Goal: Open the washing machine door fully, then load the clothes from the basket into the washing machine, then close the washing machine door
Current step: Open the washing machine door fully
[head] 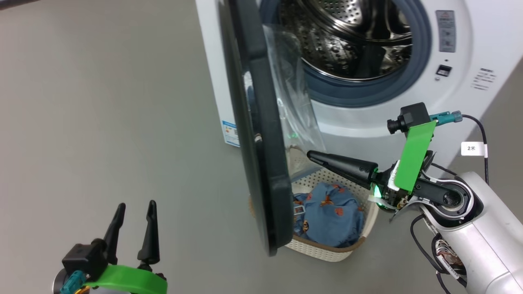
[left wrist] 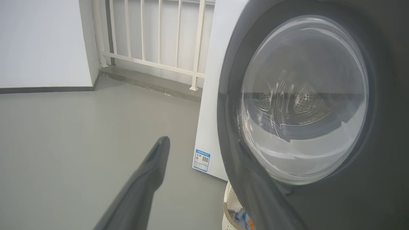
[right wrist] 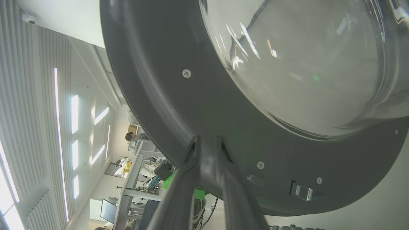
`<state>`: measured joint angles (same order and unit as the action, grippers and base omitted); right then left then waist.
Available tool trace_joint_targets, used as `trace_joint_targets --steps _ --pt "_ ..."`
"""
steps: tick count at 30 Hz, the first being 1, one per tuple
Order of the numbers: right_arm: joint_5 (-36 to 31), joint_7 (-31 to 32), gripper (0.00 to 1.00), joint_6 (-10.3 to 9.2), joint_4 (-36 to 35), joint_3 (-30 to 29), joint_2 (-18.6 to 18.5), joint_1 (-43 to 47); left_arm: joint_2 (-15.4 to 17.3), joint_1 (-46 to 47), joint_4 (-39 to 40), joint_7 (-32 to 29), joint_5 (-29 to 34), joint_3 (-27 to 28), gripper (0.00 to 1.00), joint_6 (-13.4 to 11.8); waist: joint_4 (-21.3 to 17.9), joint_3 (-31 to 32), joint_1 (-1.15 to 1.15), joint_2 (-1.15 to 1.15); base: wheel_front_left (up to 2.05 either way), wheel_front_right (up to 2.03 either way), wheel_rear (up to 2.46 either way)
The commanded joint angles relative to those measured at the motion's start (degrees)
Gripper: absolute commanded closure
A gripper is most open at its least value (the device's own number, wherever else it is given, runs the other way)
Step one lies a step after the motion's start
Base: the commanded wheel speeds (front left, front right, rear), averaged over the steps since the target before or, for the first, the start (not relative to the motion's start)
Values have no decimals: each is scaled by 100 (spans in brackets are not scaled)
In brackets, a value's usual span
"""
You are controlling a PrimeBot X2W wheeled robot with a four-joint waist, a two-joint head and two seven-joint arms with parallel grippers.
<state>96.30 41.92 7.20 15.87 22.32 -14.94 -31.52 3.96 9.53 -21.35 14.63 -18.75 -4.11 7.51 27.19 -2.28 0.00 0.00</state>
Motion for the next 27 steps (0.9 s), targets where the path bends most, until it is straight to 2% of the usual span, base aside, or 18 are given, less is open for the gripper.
trace_joint_targets --steps 1,6,13,18,20,27 --pt "-37 -69 0 29 -214 -9 -20 19 130 229 104 37 -21 157 0 -15 -231 46 0 0 0 0 0" --pt "-248 -367 0 29 -702 -121 -67 71 196 231 132 37 -43 179 0 -16 -610 59 0 0 0 0 0" --pt "-1058 -1205 0 29 -1477 -328 -248 220 248 244 238 37 -51 196 0 -42 -1112 53 0 0 0 0 0" --pt "-1848 -2057 0 29 -1748 -400 -446 481 249 227 293 37 -64 191 0 -67 -1395 66 0 0 0 0 0" --pt "-2229 -2599 0 29 -1815 -406 -532 686 256 216 324 37 -69 187 0 -84 -1543 59 0 0 0 0 0" --pt "-3214 -3857 0 29 -1717 -345 -794 1058 338 165 374 37 -86 199 0 -113 -1883 59 0 0 0 0 0"
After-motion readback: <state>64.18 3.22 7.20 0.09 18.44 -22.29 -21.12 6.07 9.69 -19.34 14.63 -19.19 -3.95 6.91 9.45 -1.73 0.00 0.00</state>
